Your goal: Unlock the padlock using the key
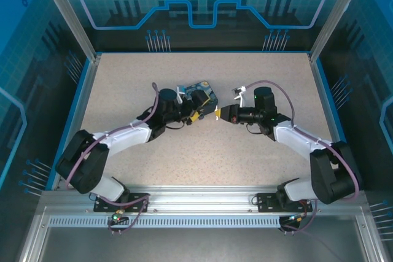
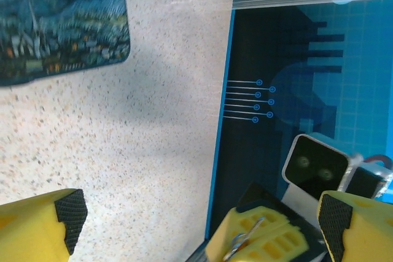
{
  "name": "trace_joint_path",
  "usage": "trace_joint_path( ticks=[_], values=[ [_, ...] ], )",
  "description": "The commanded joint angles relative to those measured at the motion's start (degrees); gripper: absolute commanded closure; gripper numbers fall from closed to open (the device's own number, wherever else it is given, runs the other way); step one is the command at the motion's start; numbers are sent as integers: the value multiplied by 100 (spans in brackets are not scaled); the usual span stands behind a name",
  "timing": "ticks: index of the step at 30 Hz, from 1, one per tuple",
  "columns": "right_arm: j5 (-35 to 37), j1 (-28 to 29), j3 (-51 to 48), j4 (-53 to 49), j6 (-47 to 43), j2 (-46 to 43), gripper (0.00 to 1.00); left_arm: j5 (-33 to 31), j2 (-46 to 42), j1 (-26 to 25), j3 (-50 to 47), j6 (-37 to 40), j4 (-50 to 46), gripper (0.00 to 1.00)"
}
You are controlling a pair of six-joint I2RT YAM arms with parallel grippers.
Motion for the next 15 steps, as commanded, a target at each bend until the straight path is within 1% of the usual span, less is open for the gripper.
trace_joint_path(
  ticks=[1,2,5,9,11,14,15],
  values=[
    [-818,-44,278,-488,-728,140,100,545,-292,345,174,1109,-867,4],
    [-865,-48,323,-552,-785,166,100,698,-303,445,182,1207,-891,5],
    [-1024,-25,432,-638,-871,273,100,1234,-265,657,195,1437,-872,13],
    [-1129,63,552,-680,-894,422,100,1886,-69,707,305,1700,-888,24],
    [-1084,158,636,-721,-908,527,100,2099,21,705,264,1601,-632,31],
    [-982,288,698,-711,-904,655,100,2244,109,702,148,1372,-223,39],
    [-952,332,711,-686,-889,692,100,2290,125,694,121,1295,-91,41]
  ],
)
